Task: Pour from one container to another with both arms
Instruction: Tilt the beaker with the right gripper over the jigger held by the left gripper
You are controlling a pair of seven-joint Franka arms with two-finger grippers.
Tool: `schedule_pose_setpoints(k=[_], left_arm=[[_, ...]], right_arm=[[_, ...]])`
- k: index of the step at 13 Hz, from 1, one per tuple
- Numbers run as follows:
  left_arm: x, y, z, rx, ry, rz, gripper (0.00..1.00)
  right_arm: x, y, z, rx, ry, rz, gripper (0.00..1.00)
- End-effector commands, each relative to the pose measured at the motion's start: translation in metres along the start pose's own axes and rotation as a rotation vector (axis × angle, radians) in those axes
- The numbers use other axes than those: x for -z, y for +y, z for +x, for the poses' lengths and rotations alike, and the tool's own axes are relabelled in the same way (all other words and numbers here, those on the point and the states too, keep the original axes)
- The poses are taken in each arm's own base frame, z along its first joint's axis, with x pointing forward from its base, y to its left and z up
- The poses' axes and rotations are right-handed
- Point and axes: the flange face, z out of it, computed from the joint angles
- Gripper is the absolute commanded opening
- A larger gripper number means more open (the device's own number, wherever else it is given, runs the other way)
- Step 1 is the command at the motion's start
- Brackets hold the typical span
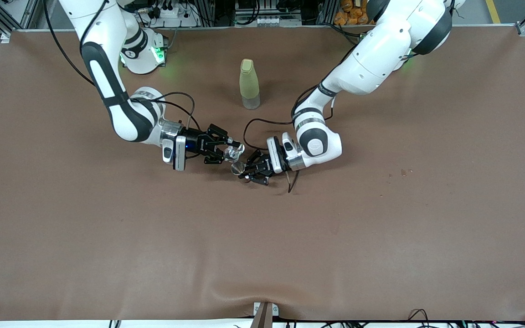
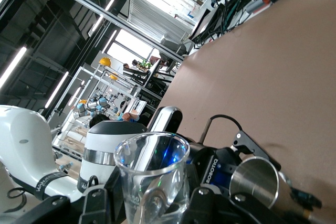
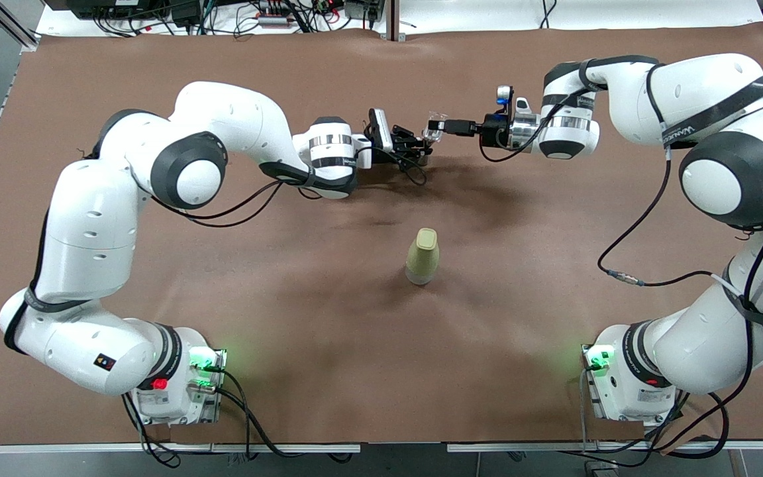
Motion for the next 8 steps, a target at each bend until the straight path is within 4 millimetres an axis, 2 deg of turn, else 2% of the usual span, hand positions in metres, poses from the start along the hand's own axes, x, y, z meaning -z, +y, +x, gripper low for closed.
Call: schedule_pose_setpoints(k=[1,5,8], left_arm=[[-0.002,0.0,0.002,-0.108,-0.002,0.035,0.0],[-0.003,-0.004,0.005,-0.112,-0.007,0.043,0.0],[-0.004,-0.002,0.004,-0.112,-0.008,0.041,0.0]], right_arm=[[-0.001,-0.012,-0.007,-0.09,0.006,0.007,0.25],[-0.009,-0.024,-0.006,-0.238,-0.003,0.029,0.25],[-0.009,-0.024,-0.006,-0.294,-0.004,0.027,0.25]])
